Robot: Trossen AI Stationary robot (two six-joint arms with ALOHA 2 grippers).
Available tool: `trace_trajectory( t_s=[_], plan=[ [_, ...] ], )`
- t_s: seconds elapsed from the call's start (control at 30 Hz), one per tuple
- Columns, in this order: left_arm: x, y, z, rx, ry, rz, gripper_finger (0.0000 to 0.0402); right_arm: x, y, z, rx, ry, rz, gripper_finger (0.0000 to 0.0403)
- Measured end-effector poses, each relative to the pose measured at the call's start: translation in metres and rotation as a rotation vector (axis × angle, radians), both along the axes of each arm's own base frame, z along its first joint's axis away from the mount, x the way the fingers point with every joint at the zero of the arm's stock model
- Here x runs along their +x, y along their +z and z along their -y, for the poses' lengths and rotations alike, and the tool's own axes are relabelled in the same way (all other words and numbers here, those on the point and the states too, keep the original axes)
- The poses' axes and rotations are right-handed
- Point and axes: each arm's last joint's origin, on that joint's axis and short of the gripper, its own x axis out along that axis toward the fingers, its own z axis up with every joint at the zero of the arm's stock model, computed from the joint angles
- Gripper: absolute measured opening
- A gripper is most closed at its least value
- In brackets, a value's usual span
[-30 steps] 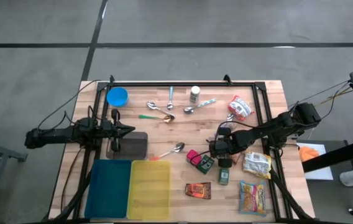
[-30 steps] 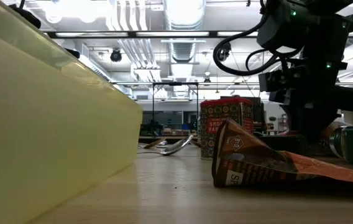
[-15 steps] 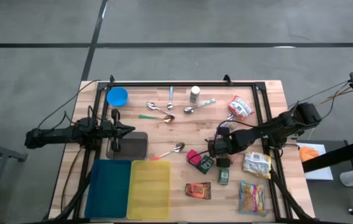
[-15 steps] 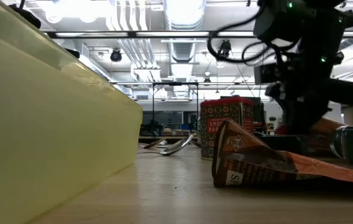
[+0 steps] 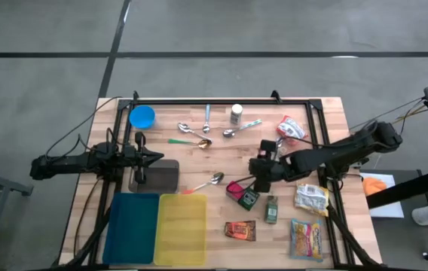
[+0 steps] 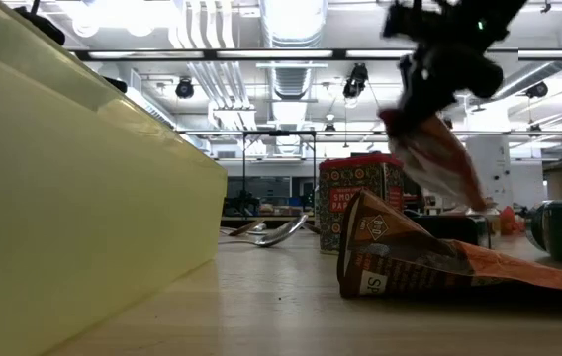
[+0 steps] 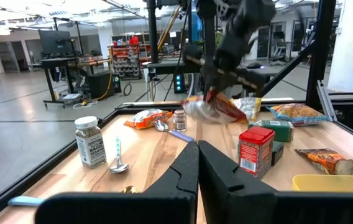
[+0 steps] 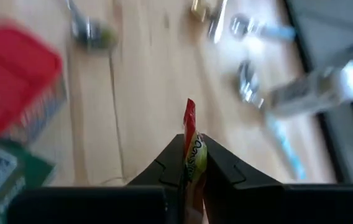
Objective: Pick & Place Food Item
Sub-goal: Put the red noodle pack into the yellow bin
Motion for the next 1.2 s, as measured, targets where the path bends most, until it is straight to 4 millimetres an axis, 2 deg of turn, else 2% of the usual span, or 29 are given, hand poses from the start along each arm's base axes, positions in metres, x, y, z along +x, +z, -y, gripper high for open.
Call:
trace_trajectory(
  t_s=[0.2,0.33,0.5,0.73,0.9,1.2],
  plan=[
    [0.000,0.000,0.000,0.000,0.000,0.000,0.0010,0.007,0.041,-0.006,-0.010,0.140,0.235,0.0028],
    [0.000,0.000,0.000,0.000,0.000,0.000,0.0010,0.013,0.064,-0.012,0.063,0.349,0.415,0.0028],
    [0.000,0.000,0.000,0.000,0.001,0.000,0.0010,0.025,0.072,-0.021,0.095,0.561,0.620,0.0028],
    [0.000,0.000,0.000,0.000,0.000,0.000,0.0010,0.055,0.054,-0.034,0.097,0.741,0.742,0.0028],
    [0.000,0.000,0.000,0.000,0.000,0.000,0.0010,0.079,0.038,-0.042,0.102,0.791,0.887,0.0028],
    [0.000,0.000,0.000,0.000,0.000,0.000,0.0010,0.112,-0.015,-0.051,0.143,0.759,0.969,0.0028]
  ],
)
